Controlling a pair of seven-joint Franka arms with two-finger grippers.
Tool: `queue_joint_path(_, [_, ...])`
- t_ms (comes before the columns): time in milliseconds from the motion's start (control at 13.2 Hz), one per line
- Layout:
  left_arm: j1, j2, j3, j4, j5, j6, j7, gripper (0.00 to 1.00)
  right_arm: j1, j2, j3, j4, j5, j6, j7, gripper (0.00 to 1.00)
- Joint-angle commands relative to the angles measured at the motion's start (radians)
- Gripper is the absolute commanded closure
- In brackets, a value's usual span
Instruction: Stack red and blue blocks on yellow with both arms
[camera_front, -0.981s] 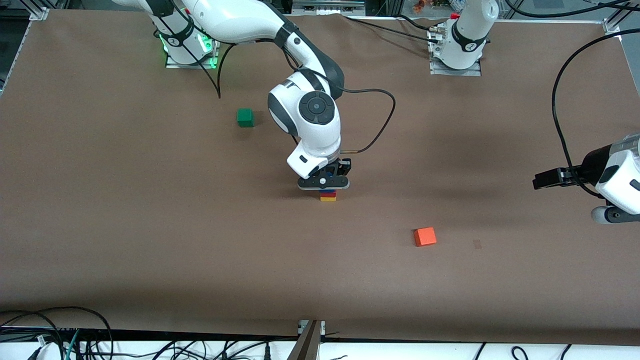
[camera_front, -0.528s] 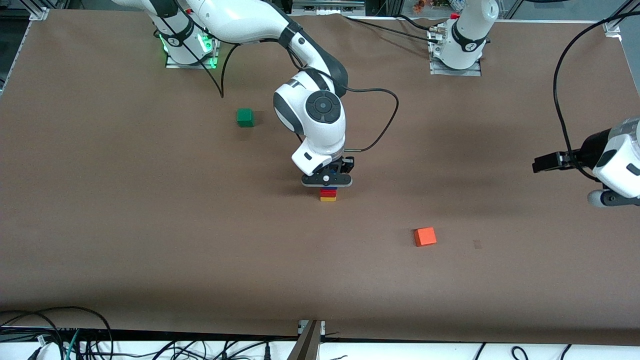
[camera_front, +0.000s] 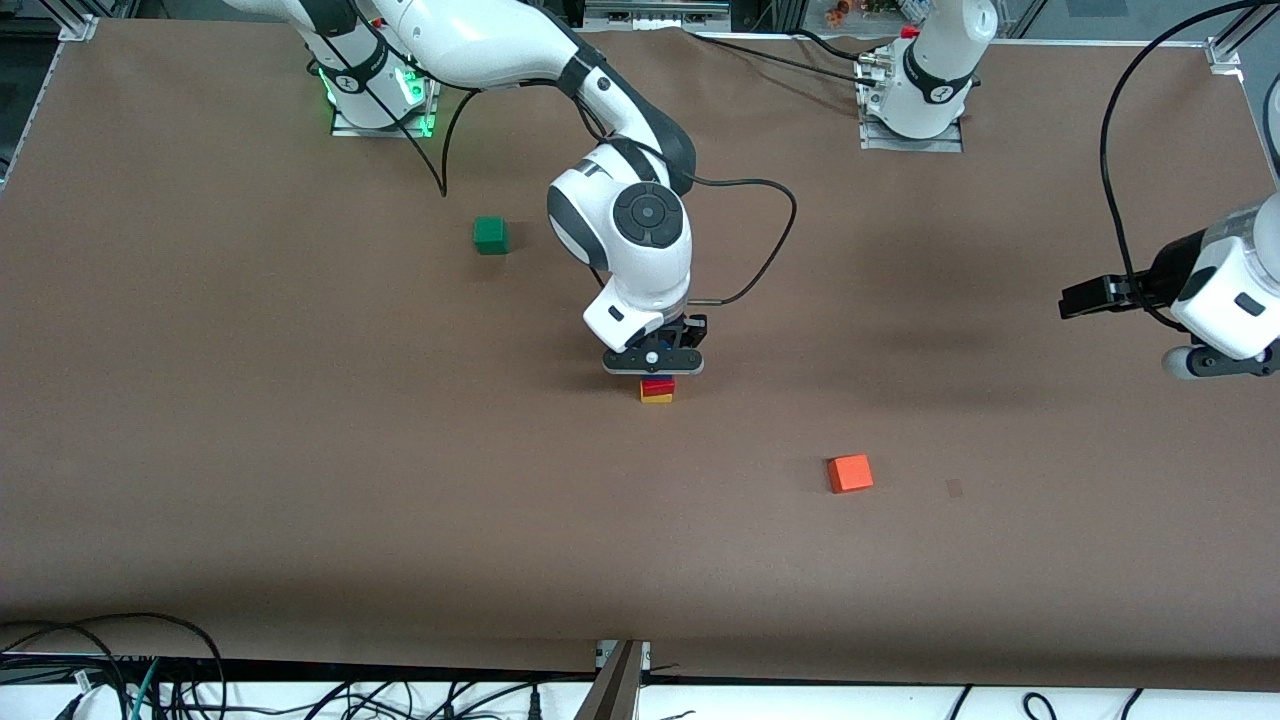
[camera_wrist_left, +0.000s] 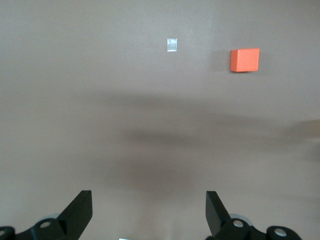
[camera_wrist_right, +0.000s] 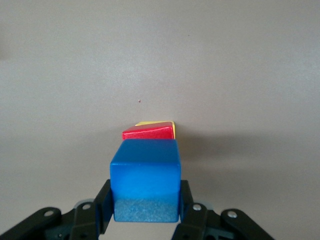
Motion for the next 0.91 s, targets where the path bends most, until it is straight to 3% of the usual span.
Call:
queue_joint_path(0, [0.015, -0.087, 0.0, -0.113, -0.002, 0.045, 0.023, 0.0, 0.005, 0.021, -0.005, 0.026, -0.019, -0.003, 0.021, 0.02])
queue_joint_path(453, [0.02, -0.071, 0.0, -0.104, -0.002, 0.045, 0.023, 0.0, -0.001, -0.008, -0.011, 0.032, -0.036, -0.047, 0.017, 0.0])
queue_joint_path(679, [0.018, -0.07, 0.0, -0.102, -0.002, 0.045, 0.023, 0.0, -0.051, -0.126, -0.04, 0.026, -0.025, -0.182, 0.008, 0.0])
queue_joint_path(830, [0.021, -0.07, 0.0, -0.102, -0.002, 0.045, 0.023, 0.0, -0.154, -0.212, -0.057, 0.02, 0.045, -0.323, 0.017, 0.0])
